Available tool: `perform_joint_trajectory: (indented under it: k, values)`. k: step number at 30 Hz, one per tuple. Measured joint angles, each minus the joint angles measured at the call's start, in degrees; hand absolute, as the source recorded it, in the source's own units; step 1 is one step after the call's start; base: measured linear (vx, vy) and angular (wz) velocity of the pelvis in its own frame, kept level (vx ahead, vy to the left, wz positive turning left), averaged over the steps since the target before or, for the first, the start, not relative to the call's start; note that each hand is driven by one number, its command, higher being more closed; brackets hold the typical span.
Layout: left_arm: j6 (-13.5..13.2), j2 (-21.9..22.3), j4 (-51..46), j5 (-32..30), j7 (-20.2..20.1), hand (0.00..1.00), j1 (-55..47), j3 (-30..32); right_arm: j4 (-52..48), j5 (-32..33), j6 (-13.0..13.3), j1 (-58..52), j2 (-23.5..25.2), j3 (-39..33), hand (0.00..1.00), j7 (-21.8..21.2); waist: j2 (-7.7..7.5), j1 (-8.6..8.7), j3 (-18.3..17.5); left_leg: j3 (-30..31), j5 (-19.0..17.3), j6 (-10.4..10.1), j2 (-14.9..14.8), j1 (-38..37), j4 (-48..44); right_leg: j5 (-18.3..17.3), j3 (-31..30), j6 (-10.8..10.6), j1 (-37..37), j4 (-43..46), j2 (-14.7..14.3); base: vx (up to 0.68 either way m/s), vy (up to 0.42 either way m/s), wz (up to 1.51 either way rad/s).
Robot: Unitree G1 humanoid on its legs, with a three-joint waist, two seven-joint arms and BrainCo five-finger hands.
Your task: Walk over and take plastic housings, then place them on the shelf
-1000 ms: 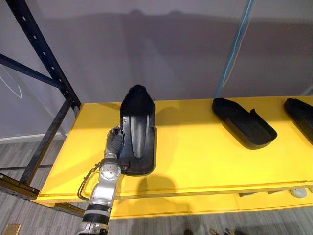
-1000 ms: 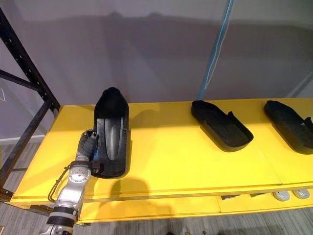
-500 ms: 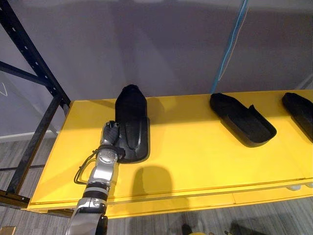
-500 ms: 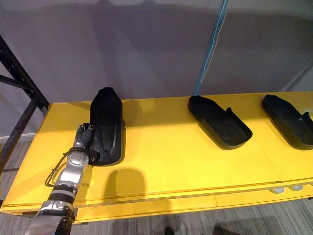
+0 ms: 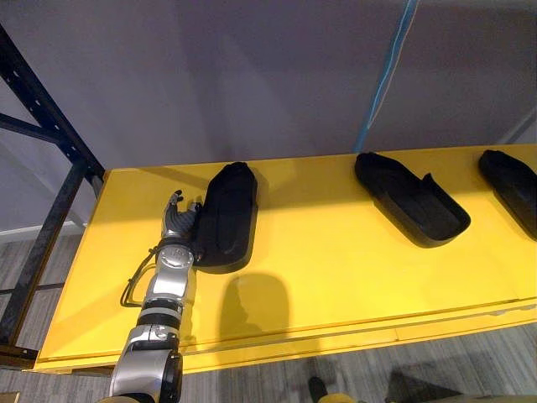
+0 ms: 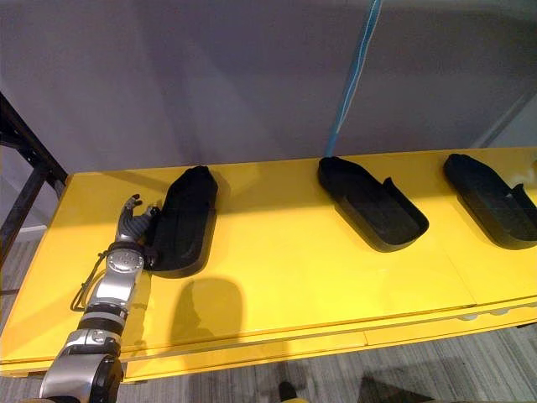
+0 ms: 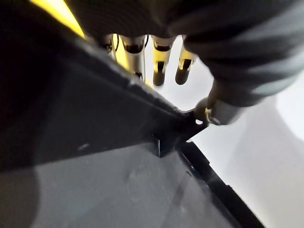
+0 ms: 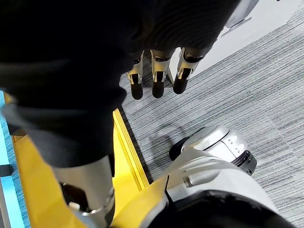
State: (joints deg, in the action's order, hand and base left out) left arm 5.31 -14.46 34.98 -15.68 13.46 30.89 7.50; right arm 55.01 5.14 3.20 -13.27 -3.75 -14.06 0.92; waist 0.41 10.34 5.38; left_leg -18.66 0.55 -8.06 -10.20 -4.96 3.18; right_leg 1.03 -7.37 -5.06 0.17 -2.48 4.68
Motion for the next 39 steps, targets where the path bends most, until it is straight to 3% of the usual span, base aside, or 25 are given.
perform_joint_trajectory:
  k: [6, 12, 17, 23, 24, 28, 34, 39]
  values:
    - [0.0, 1.3, -1.9, 3.8, 0.7, 0.00, -0.5, 0.0, 0.0, 0.0, -0.1, 0.0, 0.0, 0.0, 0.00, 0.0, -0.03, -0.13, 0.0, 0.5, 0.0, 0.0, 0.1, -0.1, -0.2, 0.0, 0.4, 0.0, 0.3, 0.1, 0.2, -0.01, -0.001, 0.02]
    - [-0.7, 4.8, -17.4, 6.6, 2.7, 0.00, -6.4, -0.1, 0.0, 0.0, -0.3, 0.0, -0.1, 0.0, 0.00, 0.0, 0.01, -0.30, 0.2, 1.5, 0.0, 0.0, 0.2, -0.1, -0.2, 0.0, 1.4, 0.0, 1.0, 0.1, 0.3, -0.02, -0.005, 0.07]
    - [-2.5, 6.9, -29.0, 6.6, 3.4, 0.00, -10.8, -1.9, 0.2, 0.0, -0.3, -0.1, -0.3, -0.1, 0.00, 0.0, -0.02, -1.91, 0.3, 1.6, 0.0, 0.1, 0.2, 0.1, -0.2, 0.0, 1.5, 0.0, 0.9, 0.1, 0.4, 0.00, -0.003, 0.02]
    - [-7.2, 9.9, -43.6, 6.2, 3.8, 0.00, -18.8, -5.5, 0.9, 0.0, -0.2, -0.1, -0.2, -0.6, 0.00, 0.0, -0.02, -2.74, 0.4, 2.2, -0.5, 0.5, 0.2, 0.8, -1.5, -0.6, 1.5, -0.5, 0.9, 0.6, 0.5, 0.00, -0.005, 0.04]
    - [-8.4, 10.6, -46.3, 5.3, 3.6, 1.00, -21.6, -7.3, 1.2, 0.0, 0.0, -0.1, -0.2, -0.6, 0.00, 0.1, -0.02, -2.95, 0.3, 2.3, -0.9, 0.6, 0.2, 0.7, -2.0, -1.1, 1.4, -0.6, 0.9, 1.4, 0.5, 0.00, 0.000, 0.00]
    - [-10.8, 11.9, -50.6, 4.2, 2.3, 1.00, -29.7, -11.3, 1.8, 0.0, 0.4, -0.1, -0.2, -0.6, 0.00, 0.4, -0.05, -3.53, 0.3, 1.9, -1.9, 0.5, 0.2, 0.8, -3.2, -1.6, 0.7, -1.1, 0.8, 2.0, 0.6, 0.00, 0.004, -0.05]
    - [-13.1, 11.3, -49.3, 3.5, -0.4, 1.00, -38.3, -15.9, 1.9, 0.0, 0.5, -0.1, -0.4, -0.3, 0.00, 1.3, 0.19, -4.55, 0.0, 1.5, -2.4, 0.6, 0.2, 0.9, -3.6, -1.6, 0.5, -1.1, 0.5, 2.0, 0.7, 0.00, 0.003, -0.04]
    - [-13.1, 10.7, -44.9, 3.6, -2.8, 1.00, -40.5, -16.9, 1.9, 0.0, 0.6, 0.0, -0.9, 1.8, 0.00, 1.7, 0.19, -4.92, -0.6, 1.8, -2.4, 0.6, 0.2, 1.4, -3.7, -1.6, 1.0, -1.1, 0.3, 2.0, 0.8, 0.00, 0.000, 0.03]
